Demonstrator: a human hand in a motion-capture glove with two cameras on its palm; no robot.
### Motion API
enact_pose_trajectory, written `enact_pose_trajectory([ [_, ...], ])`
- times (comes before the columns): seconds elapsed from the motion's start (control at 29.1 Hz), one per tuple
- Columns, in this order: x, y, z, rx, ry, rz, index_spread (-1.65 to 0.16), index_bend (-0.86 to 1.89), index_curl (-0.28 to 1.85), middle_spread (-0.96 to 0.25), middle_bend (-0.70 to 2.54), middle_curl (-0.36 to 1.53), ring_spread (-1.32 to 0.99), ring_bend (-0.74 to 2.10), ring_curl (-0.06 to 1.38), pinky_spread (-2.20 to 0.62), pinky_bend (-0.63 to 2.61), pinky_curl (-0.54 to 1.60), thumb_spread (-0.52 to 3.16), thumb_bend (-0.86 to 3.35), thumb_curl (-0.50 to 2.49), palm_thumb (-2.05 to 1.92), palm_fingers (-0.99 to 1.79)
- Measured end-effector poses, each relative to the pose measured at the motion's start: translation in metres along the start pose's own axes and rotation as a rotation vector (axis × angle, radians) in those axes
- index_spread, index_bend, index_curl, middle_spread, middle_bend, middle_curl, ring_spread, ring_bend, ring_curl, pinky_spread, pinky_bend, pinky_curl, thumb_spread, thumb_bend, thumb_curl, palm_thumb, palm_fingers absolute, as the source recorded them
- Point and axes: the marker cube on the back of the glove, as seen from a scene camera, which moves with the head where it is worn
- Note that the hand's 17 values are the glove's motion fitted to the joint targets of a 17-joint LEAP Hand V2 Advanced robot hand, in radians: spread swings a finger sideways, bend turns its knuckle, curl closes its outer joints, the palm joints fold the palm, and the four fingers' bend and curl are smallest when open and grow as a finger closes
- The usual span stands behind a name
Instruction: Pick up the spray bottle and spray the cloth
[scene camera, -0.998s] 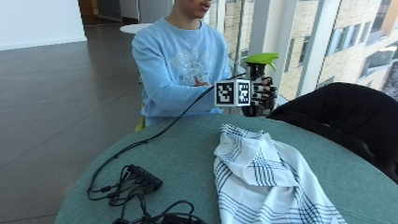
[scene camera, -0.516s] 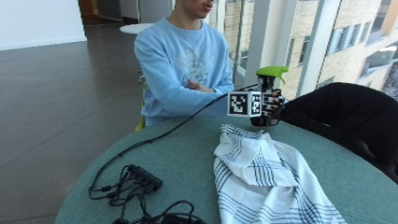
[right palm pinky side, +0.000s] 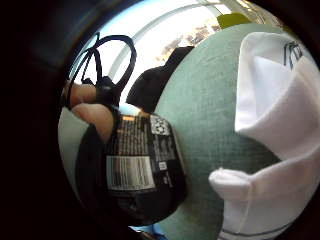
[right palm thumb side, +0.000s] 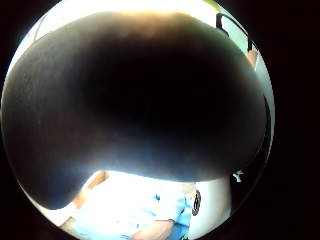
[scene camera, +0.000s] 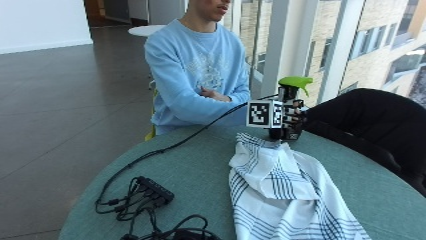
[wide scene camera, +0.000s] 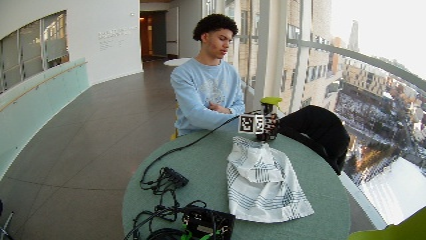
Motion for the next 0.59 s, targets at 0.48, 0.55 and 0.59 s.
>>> enact_pose_trajectory([
  [0.48,-0.017,0.032,-0.053,-0.095,0.090,-0.006,-0.31,0.05,0.31,-0.10,0.23,0.44,-0.08,0.40,0.38,0.02,0.29,0.38,1.04,-0.03,0.47,0.78,0.90],
  [0.55,-0.021,0.044,-0.065,-0.109,0.145,-0.016,-0.31,0.05,0.29,-0.10,0.23,0.44,-0.08,0.39,0.38,0.03,0.30,0.38,1.05,-0.03,0.46,0.77,0.88],
  [0.59,-0.022,0.050,-0.072,-0.114,0.179,-0.020,-0.31,0.06,0.29,-0.10,0.23,0.44,-0.08,0.39,0.38,0.03,0.30,0.38,1.05,-0.03,0.45,0.77,0.88],
])
